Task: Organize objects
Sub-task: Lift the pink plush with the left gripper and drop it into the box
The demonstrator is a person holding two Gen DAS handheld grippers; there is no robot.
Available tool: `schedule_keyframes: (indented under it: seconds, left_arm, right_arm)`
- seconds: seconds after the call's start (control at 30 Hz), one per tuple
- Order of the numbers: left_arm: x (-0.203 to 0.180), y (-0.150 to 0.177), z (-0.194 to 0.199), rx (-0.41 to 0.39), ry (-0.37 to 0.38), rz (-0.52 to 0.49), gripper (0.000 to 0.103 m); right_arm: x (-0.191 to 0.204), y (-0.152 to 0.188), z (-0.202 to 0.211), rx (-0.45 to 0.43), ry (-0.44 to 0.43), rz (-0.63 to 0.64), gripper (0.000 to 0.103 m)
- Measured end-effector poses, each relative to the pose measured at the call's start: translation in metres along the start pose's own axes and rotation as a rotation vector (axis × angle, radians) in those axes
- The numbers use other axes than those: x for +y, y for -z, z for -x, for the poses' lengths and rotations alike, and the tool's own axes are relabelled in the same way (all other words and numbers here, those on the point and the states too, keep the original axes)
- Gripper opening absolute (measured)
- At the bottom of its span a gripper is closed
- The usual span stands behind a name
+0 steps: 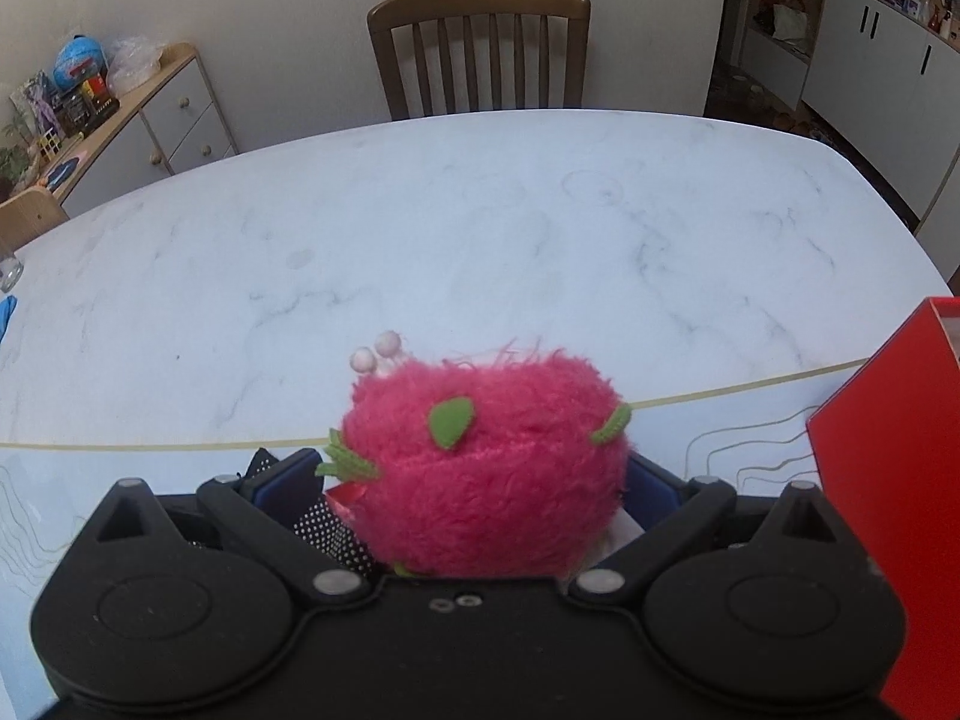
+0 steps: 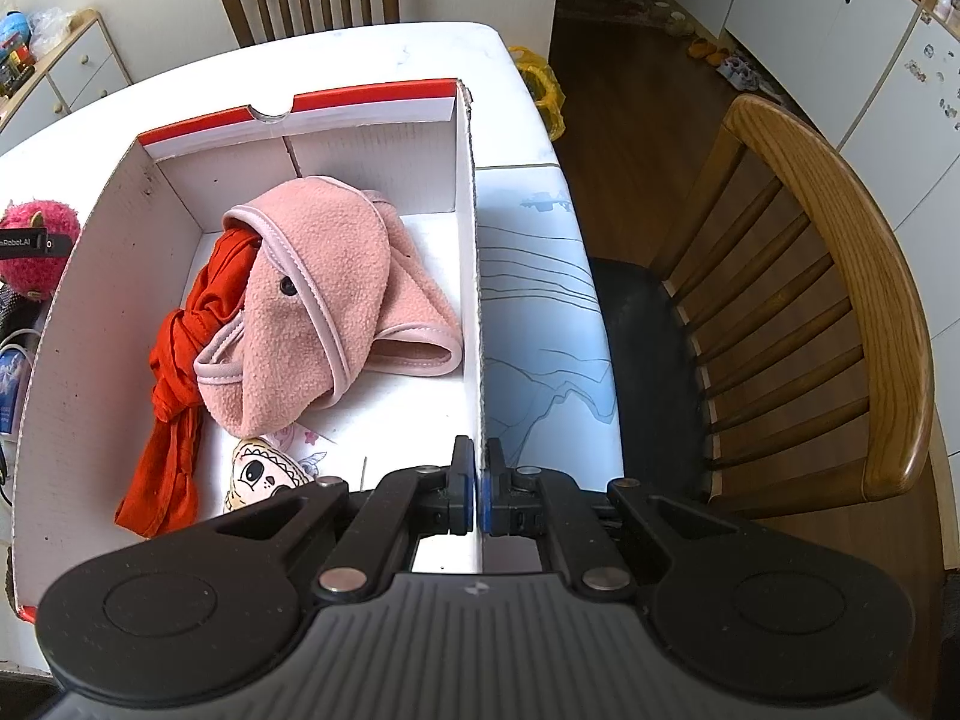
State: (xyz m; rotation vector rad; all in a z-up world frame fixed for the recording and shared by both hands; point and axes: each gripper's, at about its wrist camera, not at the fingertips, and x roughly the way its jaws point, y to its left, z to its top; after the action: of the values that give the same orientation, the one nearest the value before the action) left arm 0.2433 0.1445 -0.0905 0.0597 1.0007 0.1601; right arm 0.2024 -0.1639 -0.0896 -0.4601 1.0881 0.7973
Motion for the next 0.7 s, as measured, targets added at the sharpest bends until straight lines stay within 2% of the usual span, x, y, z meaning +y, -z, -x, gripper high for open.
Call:
schedule_keyframes:
  seconds: [0.3,0.5,0.7]
  left_arm:
    - [-0.006,0.0,0.008,-0.026,-0.005,-0.041,0.08]
    - [-0.004,0.0,0.023,-0.037,-0.025,-0.053,0.078]
    - [-0.004,0.002,0.052,-0.055,0.007,-0.055,0.078]
  right_arm:
    - [0.006,-0.01,-0.006,0.001,-0.001,0.005,0.003]
    - [0.009,-0.01,-0.007,-0.002,-0.007,0.005,0.003]
    - [0.009,-0.01,-0.008,-0.005,-0.012,0.001,0.003]
